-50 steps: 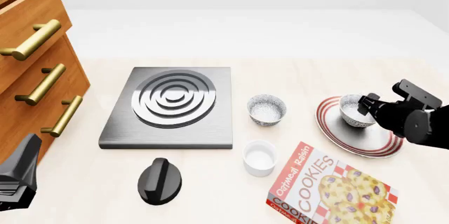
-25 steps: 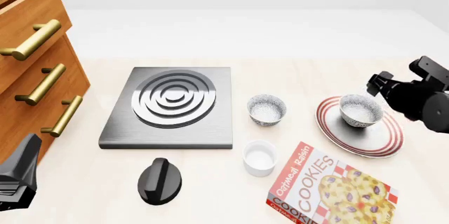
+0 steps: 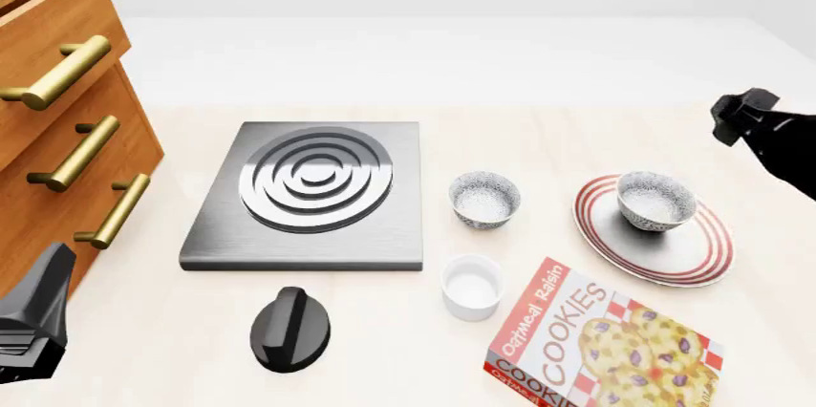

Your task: Pick the akita bowl next to the plate and place it on the plate.

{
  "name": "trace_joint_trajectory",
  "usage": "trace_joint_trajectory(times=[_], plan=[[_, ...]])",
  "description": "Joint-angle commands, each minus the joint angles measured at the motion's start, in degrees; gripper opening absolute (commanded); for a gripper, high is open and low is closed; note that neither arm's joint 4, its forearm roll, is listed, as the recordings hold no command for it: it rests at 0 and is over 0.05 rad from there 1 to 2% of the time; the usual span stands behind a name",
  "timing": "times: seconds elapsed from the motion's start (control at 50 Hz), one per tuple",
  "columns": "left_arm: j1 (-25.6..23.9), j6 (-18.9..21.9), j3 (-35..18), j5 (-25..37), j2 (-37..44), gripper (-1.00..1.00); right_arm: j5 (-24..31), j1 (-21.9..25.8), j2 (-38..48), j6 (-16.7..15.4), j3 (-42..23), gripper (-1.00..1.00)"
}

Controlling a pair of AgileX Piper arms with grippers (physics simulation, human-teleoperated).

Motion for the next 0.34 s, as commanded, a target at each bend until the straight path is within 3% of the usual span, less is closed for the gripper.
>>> trace_joint_trajectory(times=[0.02, 0.34], plan=[[0.0, 0.0, 0.0, 0.0, 0.0, 1.00, 1.6, 0.4, -13.2, -2.3, 4.1, 1.00], [0.0, 0.0, 0.0, 0.0, 0.0, 1.00, 3.3, 0.7, -28.8, -4.2, 10.1, 1.00]])
